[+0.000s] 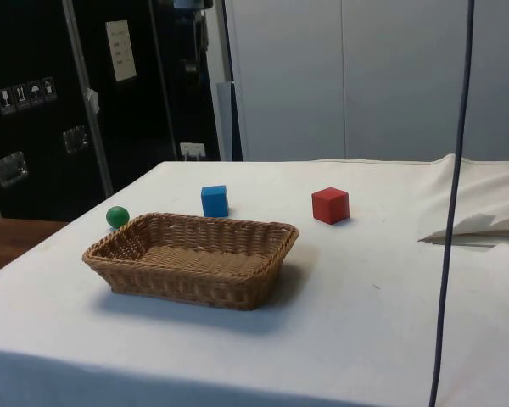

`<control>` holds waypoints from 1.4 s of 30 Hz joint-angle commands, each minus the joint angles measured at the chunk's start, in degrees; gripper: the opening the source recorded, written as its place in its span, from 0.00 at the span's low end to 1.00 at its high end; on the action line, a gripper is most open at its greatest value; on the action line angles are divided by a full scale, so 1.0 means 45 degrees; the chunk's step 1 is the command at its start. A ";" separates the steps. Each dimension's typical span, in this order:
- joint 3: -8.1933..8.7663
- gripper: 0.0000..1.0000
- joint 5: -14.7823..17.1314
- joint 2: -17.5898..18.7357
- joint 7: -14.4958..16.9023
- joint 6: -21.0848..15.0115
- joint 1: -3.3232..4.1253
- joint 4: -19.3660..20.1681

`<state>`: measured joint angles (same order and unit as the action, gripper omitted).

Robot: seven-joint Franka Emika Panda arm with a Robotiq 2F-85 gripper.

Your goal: Place all non-red objects into the basket.

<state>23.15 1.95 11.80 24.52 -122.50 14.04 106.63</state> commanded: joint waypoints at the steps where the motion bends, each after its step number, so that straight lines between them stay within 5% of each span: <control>1: -0.0013 1.00 0.0140 0.0191 0.0293 -0.0115 -0.0064 -0.0089; 16: 0.0306 1.00 0.0369 0.1006 0.1273 -0.0700 -0.0102 -0.0153; 42: 0.0229 1.00 0.2381 0.2610 0.2865 -0.1999 -0.0216 0.0076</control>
<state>24.58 12.32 23.66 37.13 -131.04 13.41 106.91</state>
